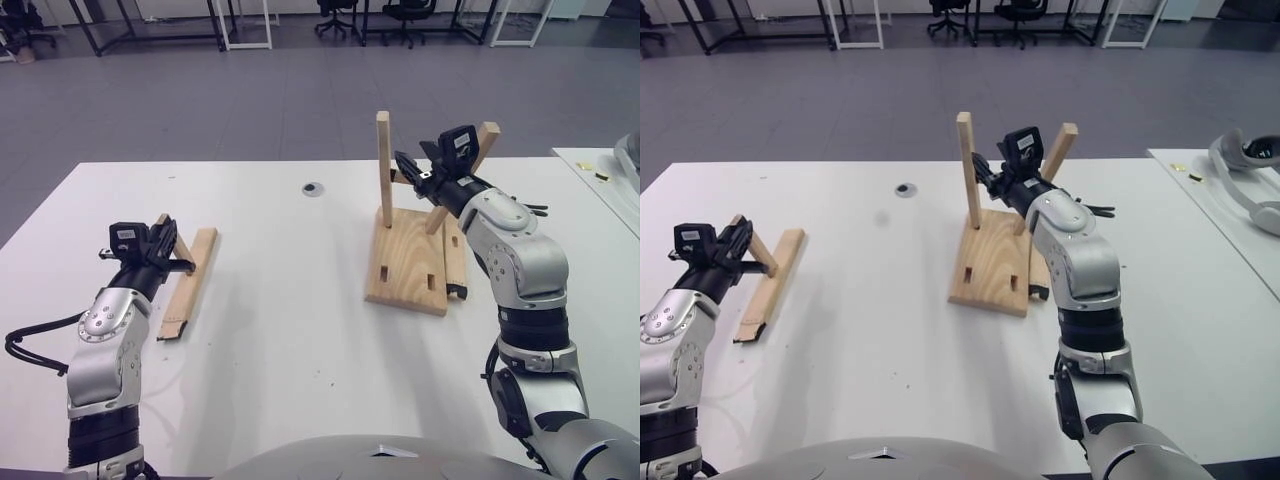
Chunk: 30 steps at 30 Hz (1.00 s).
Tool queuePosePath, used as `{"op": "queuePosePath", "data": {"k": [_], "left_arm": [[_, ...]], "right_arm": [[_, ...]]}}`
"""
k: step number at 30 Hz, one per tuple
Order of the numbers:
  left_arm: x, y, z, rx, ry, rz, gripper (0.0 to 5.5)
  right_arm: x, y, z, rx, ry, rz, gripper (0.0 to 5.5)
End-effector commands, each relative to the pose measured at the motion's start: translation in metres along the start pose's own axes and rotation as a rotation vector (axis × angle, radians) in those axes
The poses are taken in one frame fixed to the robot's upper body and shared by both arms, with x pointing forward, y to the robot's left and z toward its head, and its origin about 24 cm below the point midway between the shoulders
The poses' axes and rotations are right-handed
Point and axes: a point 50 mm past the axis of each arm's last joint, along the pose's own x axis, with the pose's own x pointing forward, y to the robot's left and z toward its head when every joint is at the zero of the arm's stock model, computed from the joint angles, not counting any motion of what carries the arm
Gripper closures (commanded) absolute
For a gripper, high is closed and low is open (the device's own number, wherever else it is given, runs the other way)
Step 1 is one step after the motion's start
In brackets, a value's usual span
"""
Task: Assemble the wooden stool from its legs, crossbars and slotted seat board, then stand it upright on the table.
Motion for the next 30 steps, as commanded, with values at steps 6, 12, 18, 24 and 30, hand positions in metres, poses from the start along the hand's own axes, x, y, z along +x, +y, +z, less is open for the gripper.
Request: {"op": "queuePosePath", "data": {"k": [6,12,18,24,30], "left_arm": [[-0.001,-0.005,-0.002,0.001,0.005,0.005,5.09],[0.005,-0.010,-0.019,-0.013,0.048,-0.009,5.09],[-0.018,-0.003,-0.064,-0.015,0.202,0.001,5.09],[-0.052,-0.008,-0.128,-0.051,0.535,-0.052,5.09],[-0.033,0.006,-0.120,-0.098,0.561,-0.032,5.09]], "right_arm": [[0.000,0.000,0.001,-0.002,0.009,0.010,2.93],[0.000,-0.002,0.002,-0.007,0.006,0.000,2.93],[0.003,0.000,0.003,-0.008,0.004,0.016,2.93],[0.005,0.002,0.002,-0.003,0.004,0.021,2.93],[0.005,0.004,0.000,0.003,0.001,0.015,2.93]]}}
